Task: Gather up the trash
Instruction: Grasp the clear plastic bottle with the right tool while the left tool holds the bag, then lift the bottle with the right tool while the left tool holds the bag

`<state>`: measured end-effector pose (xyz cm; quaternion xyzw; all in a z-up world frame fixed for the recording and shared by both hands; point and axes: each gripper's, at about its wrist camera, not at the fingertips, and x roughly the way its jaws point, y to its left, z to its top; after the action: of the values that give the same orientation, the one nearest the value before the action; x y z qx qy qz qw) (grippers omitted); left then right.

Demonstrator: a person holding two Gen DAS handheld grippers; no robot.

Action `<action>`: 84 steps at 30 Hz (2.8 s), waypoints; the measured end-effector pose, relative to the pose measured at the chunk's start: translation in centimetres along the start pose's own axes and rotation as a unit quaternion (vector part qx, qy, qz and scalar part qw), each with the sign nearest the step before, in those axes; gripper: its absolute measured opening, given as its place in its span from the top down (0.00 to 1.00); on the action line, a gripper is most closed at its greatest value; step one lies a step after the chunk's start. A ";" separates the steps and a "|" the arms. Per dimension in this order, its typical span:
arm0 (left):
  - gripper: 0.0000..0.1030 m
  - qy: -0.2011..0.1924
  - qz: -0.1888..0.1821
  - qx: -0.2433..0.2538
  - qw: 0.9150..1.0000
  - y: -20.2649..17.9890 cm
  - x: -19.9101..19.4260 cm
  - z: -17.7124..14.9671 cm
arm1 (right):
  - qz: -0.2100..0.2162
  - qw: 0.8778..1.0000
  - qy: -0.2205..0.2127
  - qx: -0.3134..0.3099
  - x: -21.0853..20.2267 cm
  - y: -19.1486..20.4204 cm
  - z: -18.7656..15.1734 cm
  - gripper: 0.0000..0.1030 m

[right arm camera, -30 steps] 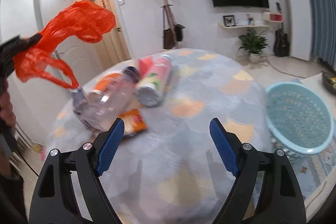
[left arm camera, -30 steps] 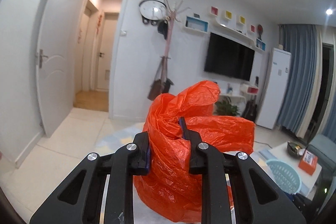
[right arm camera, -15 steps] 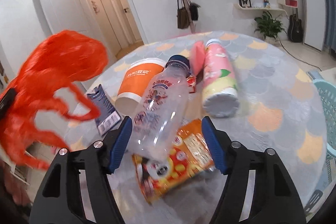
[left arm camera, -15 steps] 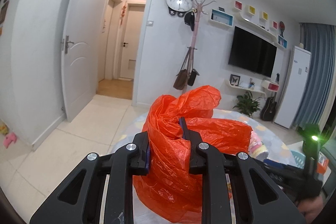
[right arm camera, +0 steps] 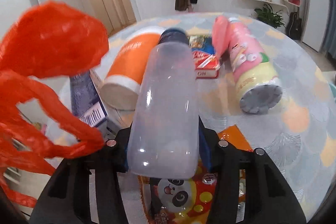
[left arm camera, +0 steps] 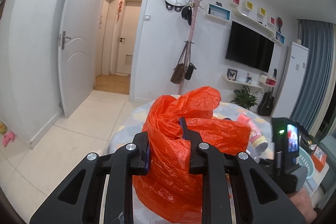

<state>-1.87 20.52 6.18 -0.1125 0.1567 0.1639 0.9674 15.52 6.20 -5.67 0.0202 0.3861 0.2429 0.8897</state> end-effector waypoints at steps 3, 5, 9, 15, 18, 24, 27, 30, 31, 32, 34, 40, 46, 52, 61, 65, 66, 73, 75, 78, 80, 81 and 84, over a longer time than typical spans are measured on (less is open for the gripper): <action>0.80 -0.004 -0.002 0.002 1.000 0.4 0.0 0.6 | 0.016 0.999 -0.049 -0.015 -2.8 -0.1 -0.4 0.58; 0.80 -0.008 -0.005 0.002 1.000 0.4 -0.1 0.8 | 0.013 0.996 -0.078 -0.032 -4.6 0.2 -0.8 0.58; 0.80 -0.012 -0.009 0.008 1.000 0.0 -0.4 0.4 | 0.017 0.995 -0.086 -0.042 -6.1 -0.1 -1.7 0.58; 0.80 -0.007 -0.013 0.016 1.000 -0.1 -0.2 -0.3 | 0.023 0.992 -0.119 -0.021 -8.6 -2.6 -2.7 0.58; 0.80 -0.006 -0.015 0.021 1.000 -0.3 -0.1 -0.3 | 0.028 0.987 -0.155 -0.022 -10.4 -3.1 -2.8 0.58; 0.80 -0.016 -0.024 0.036 0.999 -1.1 -0.3 -0.1 | 0.028 0.980 -0.195 -0.030 -13.0 -3.5 -2.9 0.58; 0.80 -0.023 -0.029 0.044 0.998 -1.2 -0.6 -0.6 | 0.029 0.979 -0.198 -0.030 -13.4 -3.7 -3.0 0.58; 0.79 -0.024 -0.033 0.052 0.998 -1.6 -0.7 -0.7 | 0.026 0.979 -0.198 -0.028 -13.6 -4.0 -3.1 0.58; 0.79 -0.024 -0.034 0.054 0.998 -1.7 -0.8 -0.8 | 0.025 0.979 -0.198 -0.027 -13.6 -4.0 -3.4 0.58; 0.79 -0.024 -0.035 0.056 0.998 -1.8 -0.8 -0.8 | 0.025 0.980 -0.198 -0.026 -13.7 -4.1 -3.6 0.58; 0.79 -0.022 -0.039 0.059 0.997 -2.1 -0.8 -1.0 | 0.022 0.980 -0.198 -0.024 -13.9 -4.4 -3.9 0.58; 0.79 -0.017 -0.049 0.070 0.996 -3.3 -0.9 -1.5 | 0.013 0.980 -0.195 -0.017 -14.2 -5.7 -3.8 0.58; 0.79 -0.019 -0.061 0.077 0.995 -4.2 -1.2 -1.6 | 0.006 0.981 -0.196 -0.013 -14.5 -6.5 -4.1 0.58; 0.79 -0.013 -0.070 0.082 0.994 -4.8 -1.0 -1.8 | 0.000 0.981 -0.195 -0.008 -14.6 -7.4 -4.3 0.58; 0.79 -0.001 -0.085 0.092 0.992 -6.7 -0.4 -2.2 | -0.011 0.981 -0.196 0.006 -14.7 -9.1 -4.6 0.58; 0.79 0.003 -0.093 0.100 0.991 -7.9 -0.1 -2.4 | -0.019 0.980 -0.198 0.015 -14.8 -10.2 -4.8 0.58; 0.79 0.003 -0.096 0.103 0.990 -8.3 0.0 -2.4 | -0.022 0.980 -0.199 0.018 -14.9 -10.6 -4.9 0.58; 0.79 0.008 -0.121 0.115 0.986 -11.4 0.9 -2.4 | -0.041 0.977 -0.204 0.041 -15.5 -13.6 -5.4 0.58; 0.79 0.010 -0.131 0.120 0.984 -12.5 1.1 -2.5 | -0.047 0.976 -0.207 0.050 -15.7 -14.7 -5.7 0.58; 0.79 0.014 -0.147 0.130 0.980 -14.4 1.6 -2.7 | -0.057 0.973 -0.213 0.063 -16.2 -16.4 -6.0 0.58; 0.79 0.018 -0.161 0.135 0.978 -15.7 2.1 -2.9 | -0.065 0.971 -0.217 0.071 -16.5 -17.7 -6.2 0.58; 0.79 0.020 -0.166 0.137 0.976 -16.4 2.3 -2.9 | -0.072 0.969 -0.221 0.079 -16.8 -18.6 -6.4 0.58; 0.79 0.022 -0.187 0.147 0.971 -18.9 2.7 -3.0 | -0.089 0.965 -0.229 0.096 -17.5 -21.0 -6.8 0.58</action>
<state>6.40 3.06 5.58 0.0006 0.1765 -0.0469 0.9832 9.27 -21.15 -3.26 0.1265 0.1942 0.1136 0.9661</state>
